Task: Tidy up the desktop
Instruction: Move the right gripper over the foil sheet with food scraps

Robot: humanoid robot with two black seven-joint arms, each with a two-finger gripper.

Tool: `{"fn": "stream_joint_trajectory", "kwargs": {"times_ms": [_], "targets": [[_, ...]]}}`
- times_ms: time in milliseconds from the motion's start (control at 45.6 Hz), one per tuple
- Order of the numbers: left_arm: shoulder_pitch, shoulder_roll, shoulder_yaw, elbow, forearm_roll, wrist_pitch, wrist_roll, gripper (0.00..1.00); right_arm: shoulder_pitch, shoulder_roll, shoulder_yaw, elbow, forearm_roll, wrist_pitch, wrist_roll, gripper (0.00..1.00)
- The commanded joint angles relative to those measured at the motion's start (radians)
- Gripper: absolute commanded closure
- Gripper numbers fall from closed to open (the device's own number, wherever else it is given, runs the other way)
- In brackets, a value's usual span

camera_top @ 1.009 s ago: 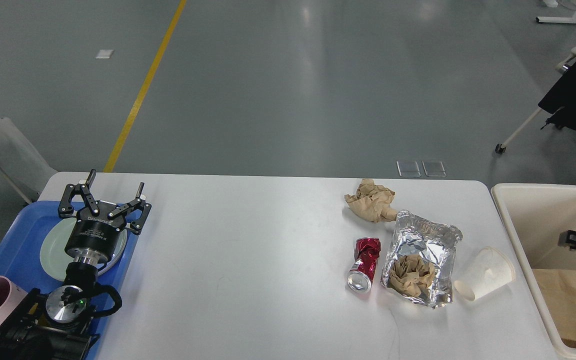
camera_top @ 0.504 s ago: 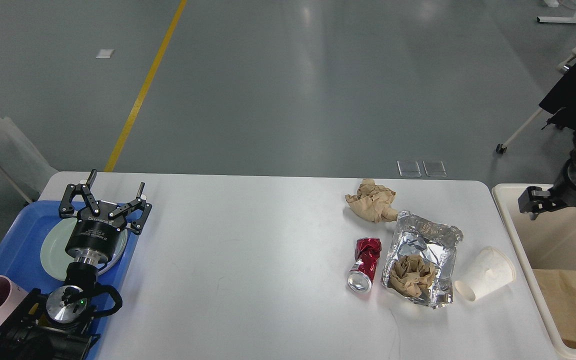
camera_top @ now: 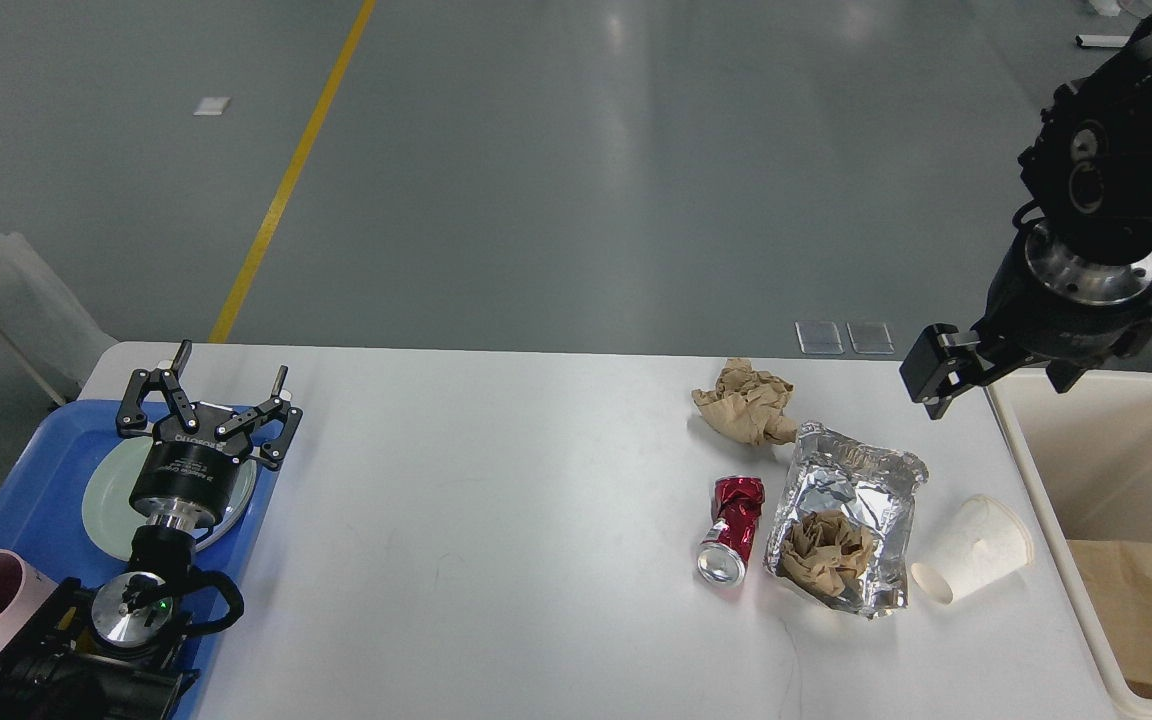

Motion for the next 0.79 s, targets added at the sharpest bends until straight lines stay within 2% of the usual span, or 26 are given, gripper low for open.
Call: {"fn": "stream_joint_trajectory", "kwargs": {"times_ms": [0, 263, 548, 680, 768], "targets": [[0.0, 0.0, -0.002, 0.0, 0.0, 0.0, 0.002, 0.04, -0.006, 0.043, -0.007, 0.016, 0.079, -0.053, 0.009, 0.0], [-0.002, -0.002, 0.0, -0.002, 0.0, -0.001, 0.002, 0.04, -0.09, 0.098, -0.028, -0.009, 0.113, -0.099, 0.008, 0.0], [-0.002, -0.002, 0.0, 0.0, 0.0, -0.001, 0.002, 0.04, -0.228, 0.11, -0.027, -0.023, 0.114, -0.303, 0.002, 0.0], [0.0, -0.002, 0.0, 0.0, 0.001, 0.0, 0.002, 0.04, -0.241, 0.115, -0.008, -0.035, 0.123, -0.338, 0.002, 0.0], [0.0, -0.002, -0.002, 0.0, 0.001, 0.0, 0.002, 0.04, -0.313, 0.133, 0.006, -0.123, 0.161, -0.355, 0.0, 0.0]]}}
